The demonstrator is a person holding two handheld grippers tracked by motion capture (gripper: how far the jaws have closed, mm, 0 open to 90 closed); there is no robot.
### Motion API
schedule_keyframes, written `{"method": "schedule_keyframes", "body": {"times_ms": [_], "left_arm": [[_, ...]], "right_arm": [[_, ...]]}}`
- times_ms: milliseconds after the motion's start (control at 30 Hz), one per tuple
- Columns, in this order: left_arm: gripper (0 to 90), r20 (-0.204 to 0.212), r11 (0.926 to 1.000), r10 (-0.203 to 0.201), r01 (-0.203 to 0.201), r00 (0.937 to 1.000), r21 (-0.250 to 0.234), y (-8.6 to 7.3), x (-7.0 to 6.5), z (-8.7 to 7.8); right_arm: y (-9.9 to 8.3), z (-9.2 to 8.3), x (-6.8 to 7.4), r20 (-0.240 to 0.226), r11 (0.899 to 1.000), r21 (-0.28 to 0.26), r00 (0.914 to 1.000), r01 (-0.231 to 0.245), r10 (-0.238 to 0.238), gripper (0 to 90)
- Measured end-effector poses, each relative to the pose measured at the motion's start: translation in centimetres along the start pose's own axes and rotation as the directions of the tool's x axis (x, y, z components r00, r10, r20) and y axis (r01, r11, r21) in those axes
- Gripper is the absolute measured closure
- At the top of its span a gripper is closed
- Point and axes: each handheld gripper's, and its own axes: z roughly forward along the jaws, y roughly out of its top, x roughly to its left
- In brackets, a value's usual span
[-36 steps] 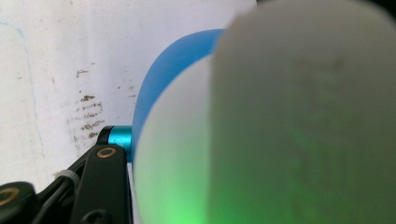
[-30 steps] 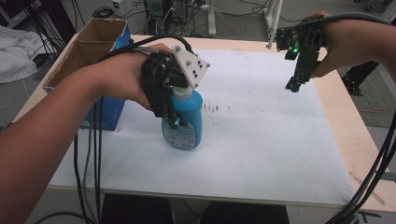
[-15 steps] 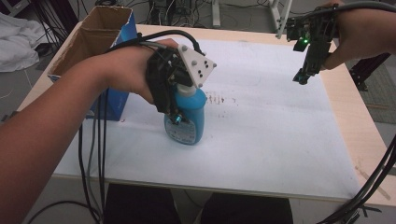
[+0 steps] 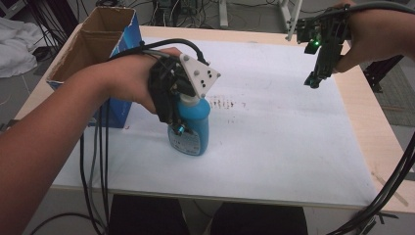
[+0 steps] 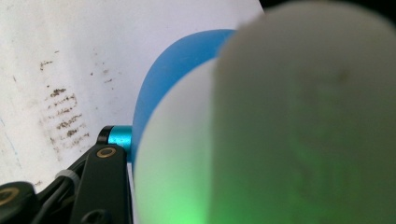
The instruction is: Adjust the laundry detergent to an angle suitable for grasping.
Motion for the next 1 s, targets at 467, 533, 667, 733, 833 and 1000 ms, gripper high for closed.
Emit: {"method": "schedule_keyframes", "body": {"times_ms": [467,533,667,733,833,1000], "left_arm": [[29.8,0.019,0.9980,-0.060,0.060,0.9980,-0.020,-0.4,0.1,-0.2],[28.4,0.017,0.9975,-0.066,0.067,0.9977,-0.025,-0.3,0.1,-0.3],[26.0,0.012,0.9963,-0.085,0.085,0.9963,-0.011,-0.3,0.0,-0.5],[26.0,0.011,0.9950,-0.099,0.099,0.9950,-0.004,-0.3,-0.1,-0.6],[24.3,0.004,0.9934,-0.114,0.114,0.9934,0.008,-0.3,-0.2,-0.9],[17.3,-0.032,0.9876,-0.147,0.149,0.9886,0.050,-0.3,-0.4,-1.6]], "right_arm": [[0.1,0.3,-0.1,-0.005,1.000,0.011,1.0000,-0.007,0.007,1.9],[0.1,0.3,-0.1,-0.004,1.000,0.013,1.0000,-0.006,0.006,1.9],[0.1,0.3,-0.2,-0.003,1.000,0.006,1.0000,-0.007,0.007,1.9],[0.1,0.3,-0.2,-0.006,1.000,0.004,1.0000,-0.001,0.001,1.9],[0.2,0.4,-0.2,-0.006,1.000,0.003,1.0000,-0.001,0.001,1.9],[0.3,0.3,-0.2,-0.006,1.000,-0.003,1.0000,0.004,-0.004,1.9]]}}
